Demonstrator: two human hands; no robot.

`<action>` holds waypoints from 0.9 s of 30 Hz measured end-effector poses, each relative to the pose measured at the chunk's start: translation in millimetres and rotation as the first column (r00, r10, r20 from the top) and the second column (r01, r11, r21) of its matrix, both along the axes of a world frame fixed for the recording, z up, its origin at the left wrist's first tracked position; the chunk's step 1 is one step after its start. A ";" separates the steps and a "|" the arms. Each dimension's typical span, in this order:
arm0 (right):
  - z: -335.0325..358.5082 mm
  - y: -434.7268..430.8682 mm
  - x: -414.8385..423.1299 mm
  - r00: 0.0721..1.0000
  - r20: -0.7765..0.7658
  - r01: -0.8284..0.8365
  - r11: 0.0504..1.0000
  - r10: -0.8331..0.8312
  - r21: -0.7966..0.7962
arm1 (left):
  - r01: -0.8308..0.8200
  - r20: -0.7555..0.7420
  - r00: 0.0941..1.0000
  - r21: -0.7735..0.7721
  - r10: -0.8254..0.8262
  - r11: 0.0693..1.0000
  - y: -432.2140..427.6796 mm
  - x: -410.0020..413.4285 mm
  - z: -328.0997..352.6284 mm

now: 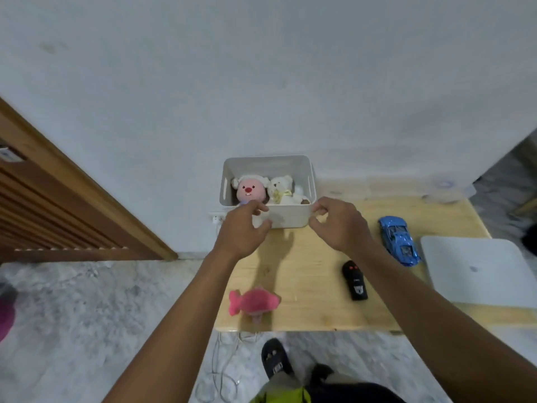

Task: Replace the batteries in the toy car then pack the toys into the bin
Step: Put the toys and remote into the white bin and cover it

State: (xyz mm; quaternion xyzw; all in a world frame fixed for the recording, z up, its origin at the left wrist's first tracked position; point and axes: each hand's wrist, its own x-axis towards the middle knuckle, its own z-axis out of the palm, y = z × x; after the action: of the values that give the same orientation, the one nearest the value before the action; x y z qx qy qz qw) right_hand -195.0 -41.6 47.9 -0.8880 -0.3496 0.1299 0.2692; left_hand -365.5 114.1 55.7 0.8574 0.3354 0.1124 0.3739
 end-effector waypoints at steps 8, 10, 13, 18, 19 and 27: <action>-57.4 -58.5 -13.4 0.997 -0.019 -0.078 0.958 0.076 -0.277 | 0.011 -0.317 0.948 -0.086 -0.038 0.996 -53.0 -33.2 -53.6; -72.8 -73.8 -14.2 0.998 -0.019 -0.067 0.933 0.064 -0.354 | 0.033 -0.410 0.909 -0.106 -0.074 0.994 -63.2 -38.7 -69.0; -91.4 -91.9 -13.8 0.997 -0.072 -0.060 0.882 0.029 -0.468 | 0.036 -0.592 0.802 -0.095 -0.086 0.995 -74.2 -47.2 -89.4; -119.6 -106.7 -11.8 0.993 -0.119 -0.052 0.832 -0.017 -0.553 | 0.108 -0.727 0.679 -0.045 -0.107 0.993 -82.9 -56.7 -121.8; -123.8 -108.9 -13.2 0.993 -0.115 -0.042 0.839 -0.024 -0.542 | 0.138 -0.722 0.681 -0.033 -0.119 0.990 -85.0 -57.3 -127.0; -143.2 -113.0 -19.1 0.999 -0.002 0.049 0.924 -0.054 -0.380 | 0.363 -0.747 0.654 0.167 -0.123 0.917 -89.1 -59.5 -145.9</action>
State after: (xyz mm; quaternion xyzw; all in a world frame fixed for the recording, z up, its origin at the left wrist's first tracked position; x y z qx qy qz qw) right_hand -214.1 -154.6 -95.3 -0.9313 -0.2927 0.1933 0.0977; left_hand -425.0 25.0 -90.2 0.9153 0.3142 -0.2362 0.0877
